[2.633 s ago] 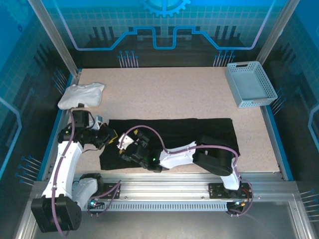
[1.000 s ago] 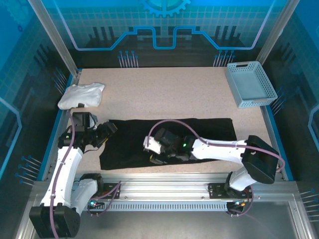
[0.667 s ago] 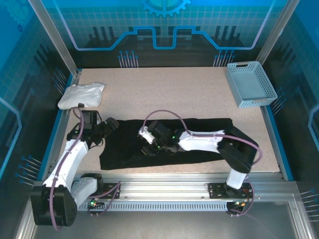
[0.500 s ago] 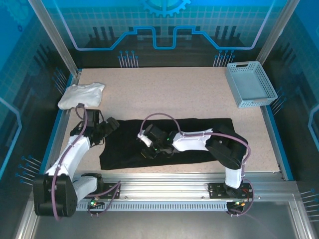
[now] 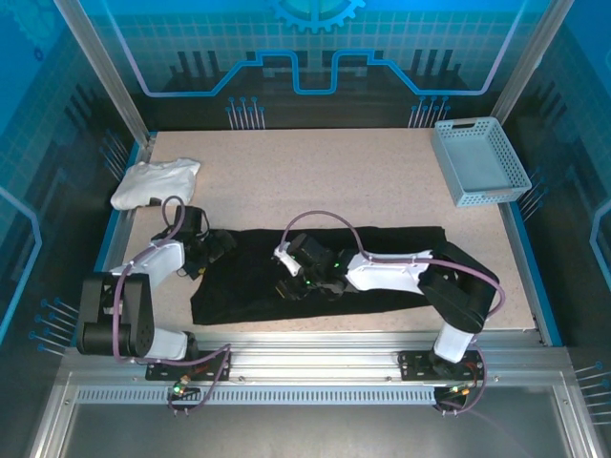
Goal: Fold the inside-out t-shirt
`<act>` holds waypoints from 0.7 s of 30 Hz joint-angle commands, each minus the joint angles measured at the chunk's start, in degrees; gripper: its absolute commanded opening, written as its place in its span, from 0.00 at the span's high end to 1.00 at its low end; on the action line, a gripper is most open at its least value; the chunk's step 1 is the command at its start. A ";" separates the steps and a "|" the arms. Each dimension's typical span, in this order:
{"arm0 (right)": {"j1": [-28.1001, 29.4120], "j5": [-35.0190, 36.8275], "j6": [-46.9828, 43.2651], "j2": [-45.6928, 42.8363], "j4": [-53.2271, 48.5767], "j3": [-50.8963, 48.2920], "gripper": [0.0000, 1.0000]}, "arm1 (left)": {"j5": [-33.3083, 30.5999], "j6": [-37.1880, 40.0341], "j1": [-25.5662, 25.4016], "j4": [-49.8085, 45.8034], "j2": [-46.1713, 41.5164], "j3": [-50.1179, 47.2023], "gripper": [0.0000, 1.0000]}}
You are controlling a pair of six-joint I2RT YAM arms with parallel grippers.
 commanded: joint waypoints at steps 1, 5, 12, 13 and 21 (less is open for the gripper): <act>-1.05 -0.26 0.37 -3.49 0.12 -1.54 0.63 | 7.06 1.06 -1.77 0.63 1.04 -2.89 0.09; -2.21 1.33 -0.73 -5.82 -1.70 -1.93 0.63 | 12.17 0.85 -4.46 -0.11 0.66 -4.13 0.18; -4.73 2.18 -1.72 -8.45 -3.91 -2.29 0.62 | 14.66 0.97 -7.98 2.26 0.02 -6.47 0.45; -4.95 2.18 -1.72 -8.54 -4.10 -2.30 0.62 | 14.27 1.24 -7.98 2.50 0.20 -6.54 0.50; -5.09 3.65 -1.63 -9.31 -5.41 -2.55 0.62 | 15.22 2.69 -7.98 5.61 2.36 -7.66 0.90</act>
